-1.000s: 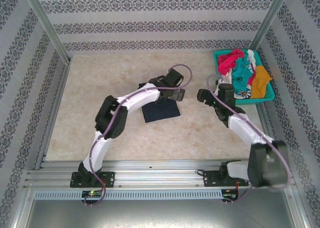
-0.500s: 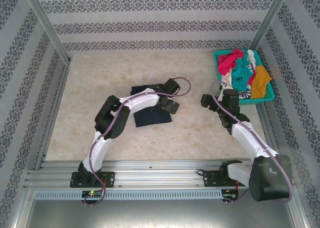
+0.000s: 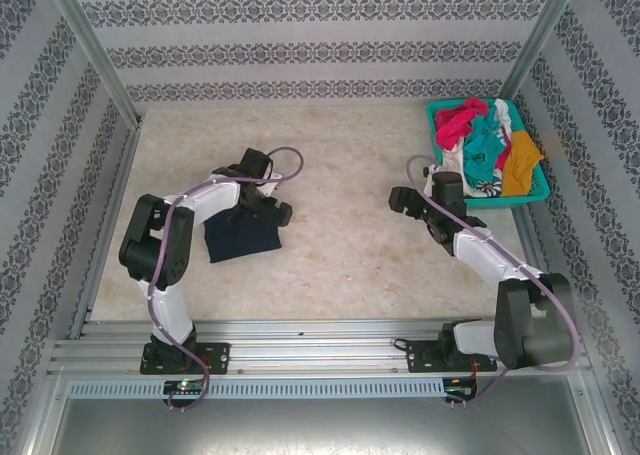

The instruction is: Fold and stack the t-shirts

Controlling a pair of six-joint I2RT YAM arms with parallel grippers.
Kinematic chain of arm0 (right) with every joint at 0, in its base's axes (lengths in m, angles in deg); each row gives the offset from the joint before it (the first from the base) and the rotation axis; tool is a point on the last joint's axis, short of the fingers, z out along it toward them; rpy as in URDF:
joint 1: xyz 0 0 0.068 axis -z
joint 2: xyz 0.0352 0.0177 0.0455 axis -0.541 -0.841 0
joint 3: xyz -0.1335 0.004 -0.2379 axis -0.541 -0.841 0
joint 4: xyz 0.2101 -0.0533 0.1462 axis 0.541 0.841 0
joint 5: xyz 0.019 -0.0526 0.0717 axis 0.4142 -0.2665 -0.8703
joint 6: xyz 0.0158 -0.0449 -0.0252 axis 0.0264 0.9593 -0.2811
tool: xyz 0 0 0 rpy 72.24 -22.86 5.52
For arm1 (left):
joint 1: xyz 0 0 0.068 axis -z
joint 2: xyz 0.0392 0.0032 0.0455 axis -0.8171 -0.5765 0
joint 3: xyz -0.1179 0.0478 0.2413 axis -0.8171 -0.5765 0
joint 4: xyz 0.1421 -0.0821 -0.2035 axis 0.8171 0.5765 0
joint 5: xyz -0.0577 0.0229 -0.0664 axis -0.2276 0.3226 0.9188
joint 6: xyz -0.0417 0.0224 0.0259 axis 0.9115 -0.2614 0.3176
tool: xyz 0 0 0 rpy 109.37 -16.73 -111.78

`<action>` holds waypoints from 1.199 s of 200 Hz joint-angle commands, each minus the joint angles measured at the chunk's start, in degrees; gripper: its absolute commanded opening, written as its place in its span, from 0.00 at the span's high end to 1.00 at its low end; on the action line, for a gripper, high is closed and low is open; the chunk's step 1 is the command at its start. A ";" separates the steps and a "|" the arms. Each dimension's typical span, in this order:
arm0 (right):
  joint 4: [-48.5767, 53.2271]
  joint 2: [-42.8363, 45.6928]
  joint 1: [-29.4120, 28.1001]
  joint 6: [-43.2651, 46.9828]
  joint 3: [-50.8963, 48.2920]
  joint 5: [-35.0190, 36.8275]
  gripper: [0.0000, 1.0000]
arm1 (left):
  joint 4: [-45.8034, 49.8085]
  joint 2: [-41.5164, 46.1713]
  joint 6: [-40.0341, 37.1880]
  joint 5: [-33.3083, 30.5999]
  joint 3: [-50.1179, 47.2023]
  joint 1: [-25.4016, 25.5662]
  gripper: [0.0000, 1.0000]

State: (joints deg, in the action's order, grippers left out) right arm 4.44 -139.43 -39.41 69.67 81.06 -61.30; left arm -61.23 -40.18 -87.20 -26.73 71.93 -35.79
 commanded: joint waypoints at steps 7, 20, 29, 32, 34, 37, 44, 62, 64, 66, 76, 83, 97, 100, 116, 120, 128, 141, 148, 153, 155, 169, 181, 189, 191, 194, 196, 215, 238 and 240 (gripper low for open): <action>-1.94 -1.33 -1.06 0.15 2.41 -0.93 0.10 | -0.46 4.44 15.64 -10.11 -0.74 2.28 0.00; -2.22 -1.81 -1.38 0.00 2.65 -0.99 0.10 | 0.78 4.51 23.76 -14.39 -0.38 2.99 0.00; -2.23 -2.17 -1.52 0.08 2.80 -1.09 0.10 | 2.59 3.87 29.29 -16.90 0.32 3.21 0.00; -2.20 -2.33 -1.58 0.11 2.87 -1.10 0.10 | 3.12 3.60 30.58 -17.46 0.56 3.23 0.00; -2.20 -2.43 -1.58 0.06 2.93 -1.16 0.10 | 3.38 3.36 31.27 -17.69 0.67 3.27 0.01; -2.22 -2.55 -1.60 0.09 2.98 -1.16 0.10 | 3.66 3.09 31.98 -17.93 0.73 3.31 0.01; -2.07 -2.84 -1.69 0.13 3.15 -1.18 0.10 | 4.28 2.35 33.42 -18.69 0.78 3.55 0.04; -2.01 -3.23 -1.70 0.29 3.40 -1.35 0.10 | 5.71 0.23 36.26 -20.37 1.24 3.86 0.18; -2.00 -3.21 -1.74 0.30 3.42 -1.29 0.10 | 5.77 -0.03 36.42 -20.29 1.26 3.89 0.19; -2.04 -3.20 -1.71 0.35 3.42 -1.28 0.10 | 5.85 -0.21 36.55 -20.27 1.39 3.92 0.20; -2.04 -3.20 -1.73 0.48 3.51 -1.35 0.10 | 5.75 -1.26 37.14 -19.74 1.68 3.88 0.27; -1.95 -3.28 -1.74 0.61 3.72 -1.32 0.10 | 5.29 -2.00 37.21 -19.00 1.93 3.85 0.29; -1.87 -3.46 -1.77 0.66 4.01 -1.52 0.10 | 4.07 -3.16 37.14 -16.91 2.57 3.85 0.36; -1.87 -3.58 -1.76 0.66 4.08 -1.60 0.10 | 3.60 -3.48 36.99 -16.40 2.58 3.89 0.37; -1.94 -3.85 -1.75 0.65 4.38 -1.75 0.10 | 2.09 -4.72 35.17 -14.04 3.08 3.69 0.50; -1.95 -3.86 -1.78 0.66 4.47 -1.80 0.10 | 2.01 -5.06 34.60 -13.75 3.30 3.55 0.53; -1.88 -4.12 -1.70 0.65 4.61 -1.80 0.10 | 1.76 -5.70 31.75 -12.57 3.66 3.04 0.59; -1.78 -4.29 -1.72 0.76 4.83 -1.79 0.10 | 2.10 -6.79 26.06 -12.39 4.24 2.24 0.63; -1.68 -4.50 -1.69 0.91 4.99 -1.78 0.10 | 2.81 -7.24 22.02 -12.90 4.81 1.65 0.66; -1.56 -4.58 -1.69 0.96 5.08 -1.80 0.10 | 3.46 -7.50 19.75 -13.12 5.24 1.20 0.68; -1.48 -4.60 -1.69 1.02 5.17 -1.80 0.10 | 3.73 -7.63 19.07 -13.20 5.40 0.88 0.69; -1.24 -4.95 -1.58 1.35 5.35 -1.63 0.10 | 5.80 -8.43 13.60 -11.33 6.83 -1.49 0.69; -1.17 -5.43 -1.45 1.36 5.44 -1.52 0.10 | 7.58 -9.41 8.58 -9.40 8.24 -3.61 0.68; -1.19 -5.68 -1.34 1.22 5.44 -1.62 0.10 | 8.50 -10.15 5.52 -8.52 9.22 -4.77 0.68; -1.18 -5.77 -1.34 1.24 5.49 -1.67 0.10 | 8.64 -10.43 4.90 -8.52 9.38 -5.03 0.67; -1.22 -5.83 -1.35 1.22 5.49 -1.66 0.10 | 8.99 -10.71 3.88 -8.59 9.74 -5.51 0.66; -1.20 -5.88 -1.35 1.19 5.52 -1.70 0.10 | 9.27 -10.94 3.43 -8.58 10.00 -5.94 0.66; -1.17 -6.42 -1.34 1.14 5.95 -1.78 0.10 | 13.58 -14.33 -1.95 -9.40 13.74 -9.07 0.60; -0.62 -7.19 -1.25 1.44 7.00 -1.80 0.10 | 17.14 -18.13 -6.91 -11.37 17.43 -13.46 0.57; -0.59 -7.26 -1.25 1.44 7.06 -1.80 0.10 | 17.41 -18.40 -7.18 -11.51 17.72 -13.88 0.57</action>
State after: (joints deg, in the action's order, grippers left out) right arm 3.37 -145.83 -40.52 69.89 85.60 -62.15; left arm -53.07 -52.63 -84.45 -36.48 88.28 -44.82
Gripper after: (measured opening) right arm 0.902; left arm 0.425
